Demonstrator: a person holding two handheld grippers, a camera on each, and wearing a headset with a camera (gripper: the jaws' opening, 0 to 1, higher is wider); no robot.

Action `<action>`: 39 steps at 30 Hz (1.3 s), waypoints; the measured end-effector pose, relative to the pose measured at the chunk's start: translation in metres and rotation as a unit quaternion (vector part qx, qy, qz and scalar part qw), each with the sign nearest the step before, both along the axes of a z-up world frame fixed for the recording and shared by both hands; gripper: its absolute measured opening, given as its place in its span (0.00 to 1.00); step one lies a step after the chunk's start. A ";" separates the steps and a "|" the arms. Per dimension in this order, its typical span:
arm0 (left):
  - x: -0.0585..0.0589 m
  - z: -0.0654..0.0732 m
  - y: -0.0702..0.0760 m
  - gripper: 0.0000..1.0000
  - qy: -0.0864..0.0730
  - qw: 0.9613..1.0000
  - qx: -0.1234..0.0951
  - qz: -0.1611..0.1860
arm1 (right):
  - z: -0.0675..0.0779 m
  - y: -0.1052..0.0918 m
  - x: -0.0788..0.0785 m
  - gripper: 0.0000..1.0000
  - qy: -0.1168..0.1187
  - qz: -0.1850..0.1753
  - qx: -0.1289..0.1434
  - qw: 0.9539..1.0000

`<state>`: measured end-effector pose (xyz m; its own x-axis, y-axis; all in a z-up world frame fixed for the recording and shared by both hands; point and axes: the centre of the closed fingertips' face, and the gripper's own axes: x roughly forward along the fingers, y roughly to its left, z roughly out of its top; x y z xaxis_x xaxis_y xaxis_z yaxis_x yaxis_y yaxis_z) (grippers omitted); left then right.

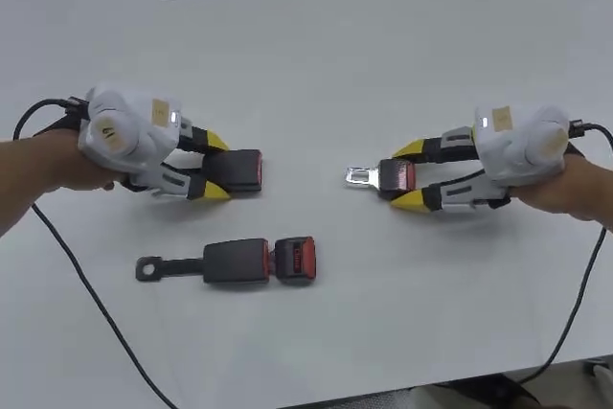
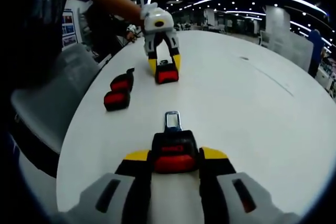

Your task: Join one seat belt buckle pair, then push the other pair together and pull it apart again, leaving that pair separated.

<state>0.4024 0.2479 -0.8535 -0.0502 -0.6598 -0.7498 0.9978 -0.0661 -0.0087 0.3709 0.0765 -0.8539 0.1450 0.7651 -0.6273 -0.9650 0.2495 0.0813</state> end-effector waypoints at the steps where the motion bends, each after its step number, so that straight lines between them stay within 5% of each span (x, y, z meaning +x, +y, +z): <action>1: 0.000 0.000 0.000 0.34 -0.001 1.000 0.001 -0.001 | 0.000 0.003 0.000 0.35 0.000 0.001 0.000 1.000; 39: -0.002 -0.002 -0.001 0.34 0.003 1.000 0.021 -0.002 | 0.001 0.094 0.016 0.35 0.007 0.045 0.020 0.999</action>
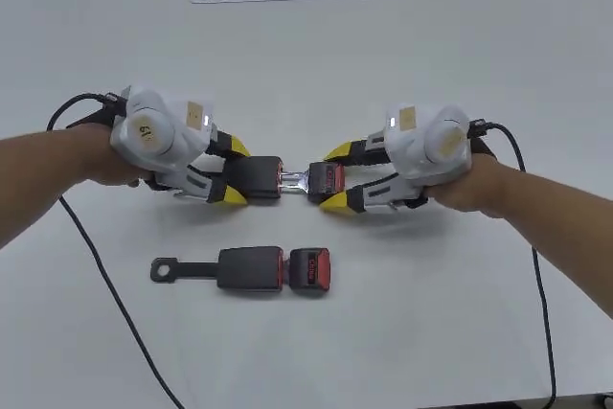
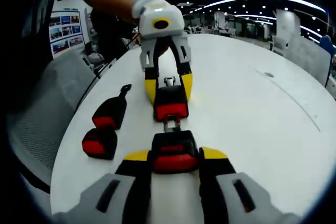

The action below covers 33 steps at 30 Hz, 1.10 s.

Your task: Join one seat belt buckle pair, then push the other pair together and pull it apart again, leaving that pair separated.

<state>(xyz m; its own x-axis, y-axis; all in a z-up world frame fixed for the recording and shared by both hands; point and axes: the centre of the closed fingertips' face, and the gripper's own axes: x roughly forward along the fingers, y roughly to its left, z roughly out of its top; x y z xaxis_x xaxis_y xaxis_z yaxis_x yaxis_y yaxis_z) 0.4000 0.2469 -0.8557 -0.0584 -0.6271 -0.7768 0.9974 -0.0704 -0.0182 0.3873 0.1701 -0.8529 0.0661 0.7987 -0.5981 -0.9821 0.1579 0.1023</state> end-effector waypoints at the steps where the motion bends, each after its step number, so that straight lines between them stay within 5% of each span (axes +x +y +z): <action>1: 0.000 0.000 0.000 0.34 0.000 1.000 0.000 0.000 | 0.000 0.002 0.000 0.35 0.000 0.001 0.000 1.000; 33: -0.001 0.000 0.001 0.33 0.000 1.000 0.019 0.003 | -0.003 0.025 0.010 0.34 0.002 -0.002 -0.037 0.999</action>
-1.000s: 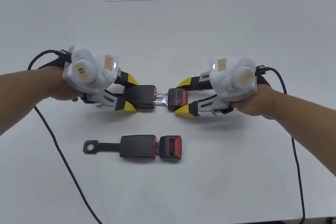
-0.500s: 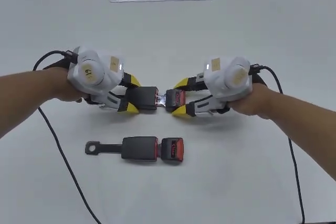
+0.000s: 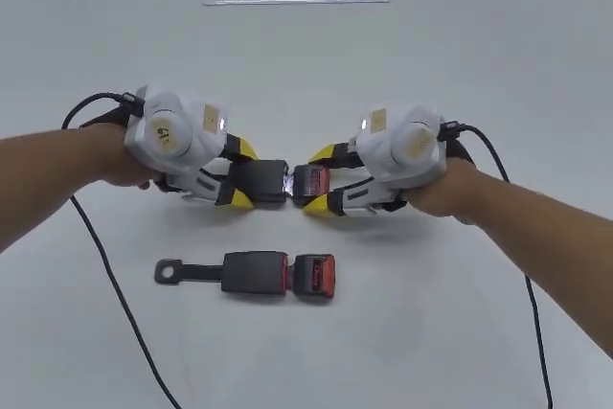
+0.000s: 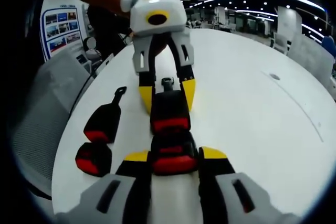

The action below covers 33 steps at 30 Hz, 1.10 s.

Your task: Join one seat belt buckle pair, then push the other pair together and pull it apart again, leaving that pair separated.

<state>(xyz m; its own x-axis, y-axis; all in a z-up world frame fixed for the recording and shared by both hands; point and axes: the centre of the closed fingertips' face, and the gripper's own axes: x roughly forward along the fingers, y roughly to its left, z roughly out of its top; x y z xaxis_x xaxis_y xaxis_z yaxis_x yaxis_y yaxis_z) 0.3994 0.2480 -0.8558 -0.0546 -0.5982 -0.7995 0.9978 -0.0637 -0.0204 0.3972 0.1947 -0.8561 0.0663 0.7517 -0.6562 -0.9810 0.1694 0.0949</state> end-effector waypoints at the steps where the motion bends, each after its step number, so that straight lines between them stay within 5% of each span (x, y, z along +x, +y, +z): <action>1: 0.000 0.000 0.000 0.33 0.000 1.000 0.000 0.000 | 0.000 0.000 0.000 0.34 -0.001 0.000 -0.002 1.000; 33: -0.001 0.000 0.000 0.34 -0.001 1.000 0.009 0.001 | -0.005 0.002 -0.001 0.34 -0.014 0.001 -0.021 1.000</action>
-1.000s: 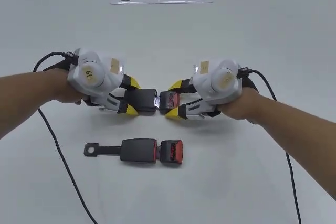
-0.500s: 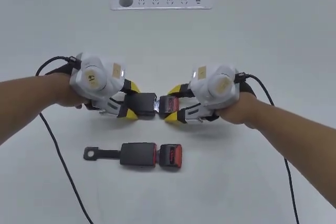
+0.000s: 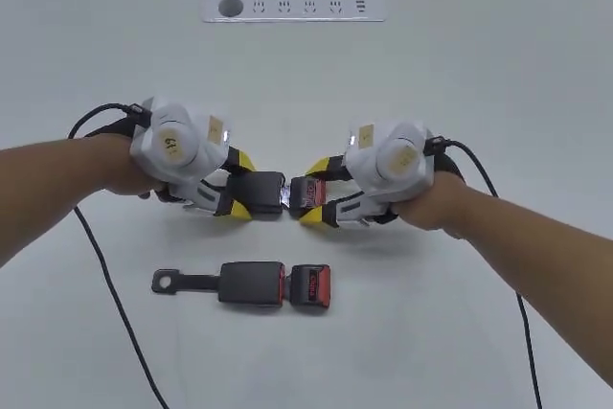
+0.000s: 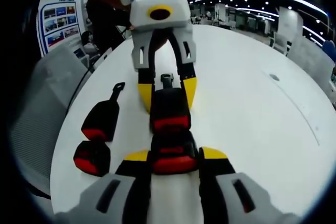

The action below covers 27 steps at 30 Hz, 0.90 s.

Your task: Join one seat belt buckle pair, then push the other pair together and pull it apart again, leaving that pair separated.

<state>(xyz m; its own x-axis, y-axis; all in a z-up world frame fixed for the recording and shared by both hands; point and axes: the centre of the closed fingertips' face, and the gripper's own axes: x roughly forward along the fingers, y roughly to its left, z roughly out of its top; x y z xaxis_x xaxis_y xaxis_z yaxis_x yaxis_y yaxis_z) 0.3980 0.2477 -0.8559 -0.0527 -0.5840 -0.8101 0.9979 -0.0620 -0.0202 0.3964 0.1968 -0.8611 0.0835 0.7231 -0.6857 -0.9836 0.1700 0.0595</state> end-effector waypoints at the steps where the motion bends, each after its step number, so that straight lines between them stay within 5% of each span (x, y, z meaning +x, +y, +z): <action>1: 0.000 0.000 0.000 0.34 0.000 1.000 0.001 0.001 | 0.000 0.000 0.000 0.34 -0.002 0.001 -0.001 1.000; 27: 0.000 -0.001 0.000 0.34 -0.001 1.000 0.023 -0.008 | -0.001 -0.018 -0.004 0.35 -0.005 0.001 -0.011 1.000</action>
<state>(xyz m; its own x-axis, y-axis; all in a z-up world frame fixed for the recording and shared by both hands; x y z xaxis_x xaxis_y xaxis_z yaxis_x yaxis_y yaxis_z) 0.3985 0.2472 -0.8565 -0.0613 -0.5451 -0.8361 0.9967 -0.0779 -0.0223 0.3925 0.1785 -0.8619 0.0888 0.7078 -0.7008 -0.9847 0.1683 0.0453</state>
